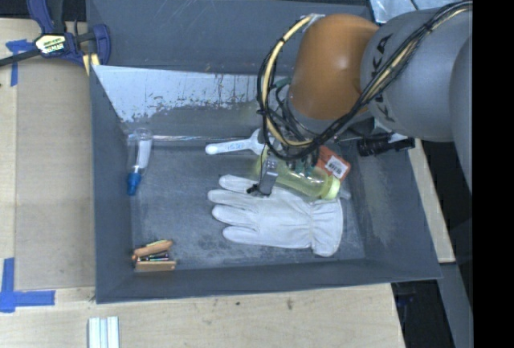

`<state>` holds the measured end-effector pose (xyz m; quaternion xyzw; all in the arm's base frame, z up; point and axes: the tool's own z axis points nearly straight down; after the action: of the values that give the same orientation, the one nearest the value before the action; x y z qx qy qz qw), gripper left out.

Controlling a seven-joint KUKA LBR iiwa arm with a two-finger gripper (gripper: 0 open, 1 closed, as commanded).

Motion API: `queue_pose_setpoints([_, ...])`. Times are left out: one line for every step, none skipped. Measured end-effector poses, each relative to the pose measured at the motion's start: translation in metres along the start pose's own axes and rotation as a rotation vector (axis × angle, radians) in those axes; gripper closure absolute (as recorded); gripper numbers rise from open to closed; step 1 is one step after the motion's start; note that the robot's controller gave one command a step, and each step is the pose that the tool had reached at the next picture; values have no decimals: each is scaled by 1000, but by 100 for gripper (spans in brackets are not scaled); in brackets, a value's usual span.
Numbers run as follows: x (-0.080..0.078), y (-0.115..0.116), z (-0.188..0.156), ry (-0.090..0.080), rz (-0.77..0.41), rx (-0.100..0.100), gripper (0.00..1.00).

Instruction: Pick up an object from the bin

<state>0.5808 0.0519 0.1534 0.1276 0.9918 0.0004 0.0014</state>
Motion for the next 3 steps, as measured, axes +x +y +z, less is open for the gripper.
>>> queue_pose_setpoints([0, 0, 0, 0, 0, 0, 0])
queue_pose_setpoints([4, -4, -10, 3, -95, 1, 0])
queue_pose_setpoints([-1, -3, -20, -6, -274, 0, 0])
